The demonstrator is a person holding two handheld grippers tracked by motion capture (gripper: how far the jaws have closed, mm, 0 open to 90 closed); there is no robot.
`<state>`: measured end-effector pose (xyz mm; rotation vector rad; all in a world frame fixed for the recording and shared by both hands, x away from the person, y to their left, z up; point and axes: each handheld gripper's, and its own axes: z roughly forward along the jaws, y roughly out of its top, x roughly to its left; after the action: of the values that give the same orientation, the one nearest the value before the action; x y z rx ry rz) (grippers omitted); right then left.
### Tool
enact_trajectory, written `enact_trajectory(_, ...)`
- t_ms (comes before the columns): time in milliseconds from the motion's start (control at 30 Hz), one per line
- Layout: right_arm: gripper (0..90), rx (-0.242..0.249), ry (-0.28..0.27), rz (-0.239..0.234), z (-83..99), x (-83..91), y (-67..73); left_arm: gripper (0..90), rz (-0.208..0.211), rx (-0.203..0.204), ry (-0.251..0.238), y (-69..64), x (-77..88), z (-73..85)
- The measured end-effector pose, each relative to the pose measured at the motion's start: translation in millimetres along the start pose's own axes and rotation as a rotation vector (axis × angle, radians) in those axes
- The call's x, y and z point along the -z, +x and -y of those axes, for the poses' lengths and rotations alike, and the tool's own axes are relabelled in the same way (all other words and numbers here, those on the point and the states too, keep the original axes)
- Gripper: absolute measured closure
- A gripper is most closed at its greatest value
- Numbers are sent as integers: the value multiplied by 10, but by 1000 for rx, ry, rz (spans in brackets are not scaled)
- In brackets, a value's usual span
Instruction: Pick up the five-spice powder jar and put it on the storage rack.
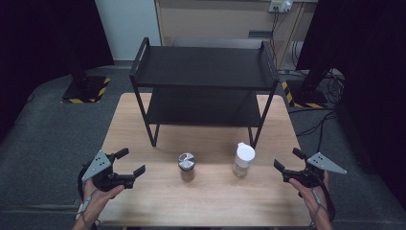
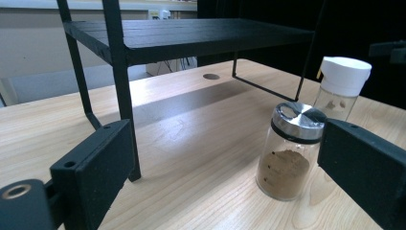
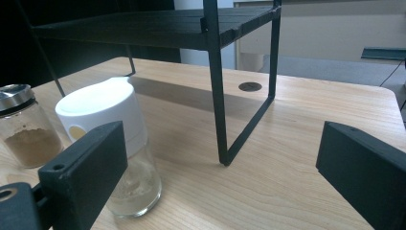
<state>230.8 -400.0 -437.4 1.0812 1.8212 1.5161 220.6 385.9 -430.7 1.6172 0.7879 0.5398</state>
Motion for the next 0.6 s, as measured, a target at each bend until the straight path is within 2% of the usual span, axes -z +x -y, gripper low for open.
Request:
enact_trajectory(133,39,6,4,-6,0,3,-4,43,-5,-2,3,6,-5,4)
enact_trajectory(367,37,30,11,-24,-23,-14,-5,42,-30,-32,16,26,15,-3)
enact_trajectory(600,35,20,19,-38,-26,-21,-33,39,-39,-31,19,38,51,7)
